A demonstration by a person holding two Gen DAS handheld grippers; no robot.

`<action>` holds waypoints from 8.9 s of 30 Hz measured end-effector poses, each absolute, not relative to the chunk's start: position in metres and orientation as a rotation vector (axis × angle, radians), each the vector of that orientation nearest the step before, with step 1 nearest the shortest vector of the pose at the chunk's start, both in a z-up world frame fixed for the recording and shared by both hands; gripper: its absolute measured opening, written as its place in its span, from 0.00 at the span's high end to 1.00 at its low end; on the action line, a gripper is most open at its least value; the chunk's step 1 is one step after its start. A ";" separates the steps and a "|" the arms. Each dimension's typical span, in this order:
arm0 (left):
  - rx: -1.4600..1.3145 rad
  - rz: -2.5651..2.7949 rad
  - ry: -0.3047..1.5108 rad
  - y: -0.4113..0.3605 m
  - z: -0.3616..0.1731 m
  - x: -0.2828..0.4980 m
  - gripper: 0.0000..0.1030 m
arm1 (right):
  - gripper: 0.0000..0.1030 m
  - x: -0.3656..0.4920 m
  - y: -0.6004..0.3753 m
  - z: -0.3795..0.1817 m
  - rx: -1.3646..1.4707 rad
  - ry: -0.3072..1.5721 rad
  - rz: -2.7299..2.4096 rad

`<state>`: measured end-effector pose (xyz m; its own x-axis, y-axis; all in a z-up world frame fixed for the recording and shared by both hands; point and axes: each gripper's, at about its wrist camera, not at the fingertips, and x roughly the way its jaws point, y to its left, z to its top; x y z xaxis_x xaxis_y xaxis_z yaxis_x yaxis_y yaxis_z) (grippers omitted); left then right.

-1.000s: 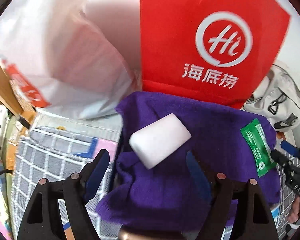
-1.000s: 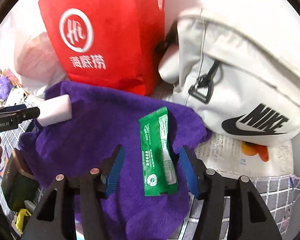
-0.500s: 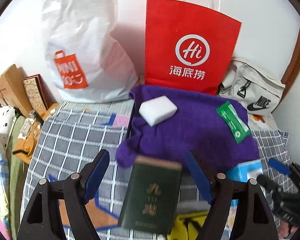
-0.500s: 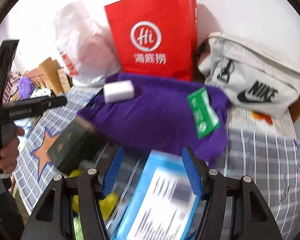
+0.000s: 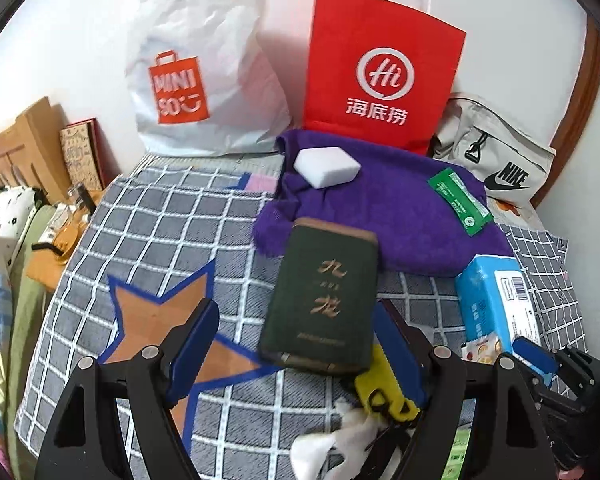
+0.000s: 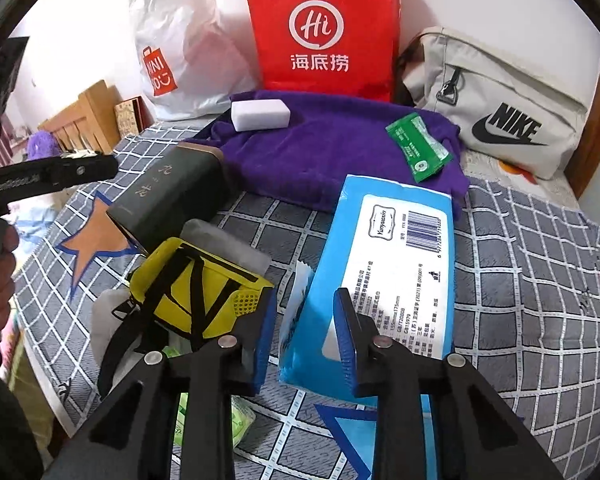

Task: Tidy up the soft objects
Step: 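Reach the left tool to the black watch strap while the right tool grasps the fruit-print card, then close the left tool on the black watch strap and lift it, then carry the watch strap toward the purple towel while the right tool carries the card, then lower and release the watch strap on the towel while the right tool releases the card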

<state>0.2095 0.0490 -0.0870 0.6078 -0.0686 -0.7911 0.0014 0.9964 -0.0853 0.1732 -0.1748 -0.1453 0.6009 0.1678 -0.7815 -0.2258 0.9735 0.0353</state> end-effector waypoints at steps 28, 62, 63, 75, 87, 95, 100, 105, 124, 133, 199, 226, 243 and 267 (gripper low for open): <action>-0.156 -0.050 0.915 0.087 -0.102 0.172 0.24 | 0.97 0.169 -0.121 -0.170 -0.312 0.912 0.102; 0.042 -0.330 0.940 0.000 -0.137 0.096 0.50 | 0.98 0.065 -0.227 -0.159 0.058 0.841 0.193; 0.041 -0.338 0.941 -0.002 -0.138 0.096 0.50 | 0.98 0.066 -0.229 -0.160 0.063 0.842 0.191; -0.022 -0.363 0.978 0.010 -0.155 0.114 0.67 | 0.97 0.074 -0.241 -0.169 0.086 0.857 0.170; 0.041 -0.365 0.976 0.007 -0.150 0.109 0.81 | 0.97 0.076 -0.240 -0.169 0.068 0.864 0.160; -0.039 -0.351 0.965 0.028 -0.133 0.104 0.81 | 0.97 0.073 -0.237 -0.166 0.049 0.866 0.156; -0.046 -0.284 0.966 0.044 -0.130 0.104 0.80 | 0.97 0.070 -0.237 -0.165 0.045 0.867 0.146; -0.060 -0.260 0.971 0.054 -0.134 0.105 0.80 | 0.97 0.068 -0.236 -0.165 0.044 0.867 0.149; -0.099 -0.254 1.015 0.062 -0.144 0.115 0.80 | 0.97 0.075 -0.234 -0.167 0.020 0.895 0.153; -0.097 -0.269 1.048 0.059 -0.159 0.120 0.80 | 0.97 0.077 -0.234 -0.168 0.011 0.900 0.150; -0.017 -0.215 0.920 0.006 -0.055 0.289 0.81 | 0.97 0.261 -0.231 -0.061 -0.005 0.759 0.228; 0.039 -0.236 1.030 -0.026 -0.096 0.400 0.81 | 0.97 0.387 -0.234 -0.107 0.000 0.863 0.244; 0.047 -0.253 1.164 -0.029 -0.144 0.426 0.81 | 0.97 0.413 -0.241 -0.154 0.021 1.014 0.305; 0.047 -0.214 1.160 -0.017 -0.134 0.406 0.60 | 0.43 0.401 -0.253 -0.146 -0.071 1.042 0.217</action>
